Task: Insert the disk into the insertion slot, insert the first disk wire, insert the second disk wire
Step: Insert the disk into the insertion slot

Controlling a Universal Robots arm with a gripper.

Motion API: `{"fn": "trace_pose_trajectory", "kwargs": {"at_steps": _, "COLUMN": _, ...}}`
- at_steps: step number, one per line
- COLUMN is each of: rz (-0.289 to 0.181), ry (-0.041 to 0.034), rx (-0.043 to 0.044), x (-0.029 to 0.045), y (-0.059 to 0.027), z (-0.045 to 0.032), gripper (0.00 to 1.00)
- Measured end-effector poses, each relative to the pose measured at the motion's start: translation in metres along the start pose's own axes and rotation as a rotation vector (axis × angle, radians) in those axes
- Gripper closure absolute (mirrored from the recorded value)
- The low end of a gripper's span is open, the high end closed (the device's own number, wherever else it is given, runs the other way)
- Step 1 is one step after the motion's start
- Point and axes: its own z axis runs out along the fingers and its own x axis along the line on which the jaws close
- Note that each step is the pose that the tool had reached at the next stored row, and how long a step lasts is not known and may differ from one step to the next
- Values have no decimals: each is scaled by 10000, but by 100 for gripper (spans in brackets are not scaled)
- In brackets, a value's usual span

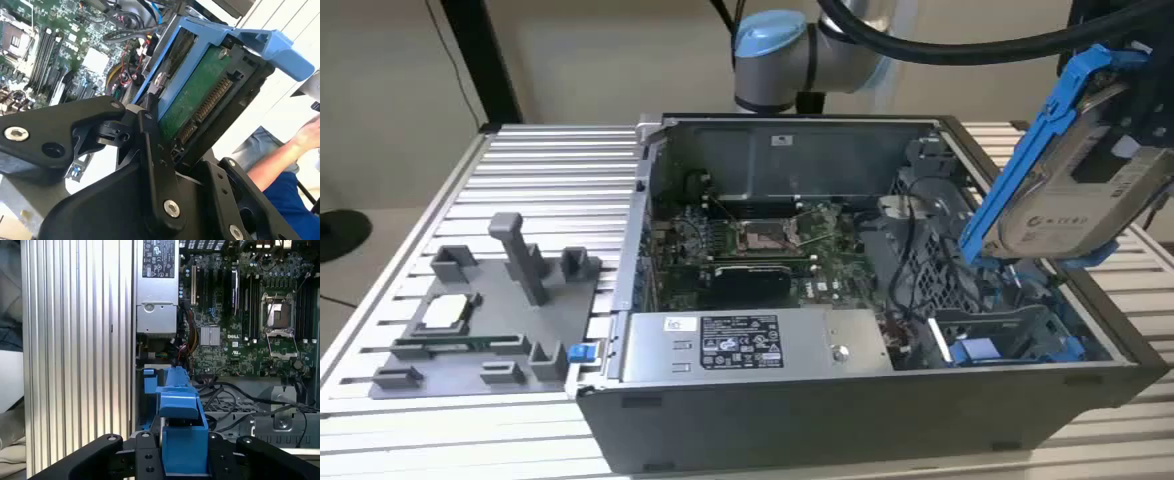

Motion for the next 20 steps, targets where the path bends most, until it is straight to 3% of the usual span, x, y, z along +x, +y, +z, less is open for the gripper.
{"fn": "trace_pose_trajectory", "kwargs": {"at_steps": 13, "rz": -1, "ry": -36, "rx": 0, "x": 3, "y": 0, "z": 0, "gripper": 100}}
{"fn": "trace_pose_trajectory", "kwargs": {"at_steps": 16, "rz": 1, "ry": -36, "rx": -2, "x": 45, "y": -1, "z": 4, "gripper": 100}}
{"fn": "trace_pose_trajectory", "kwargs": {"at_steps": 20, "rz": 3, "ry": -36, "rx": -7, "x": 158, "y": -4, "z": 24, "gripper": 100}}
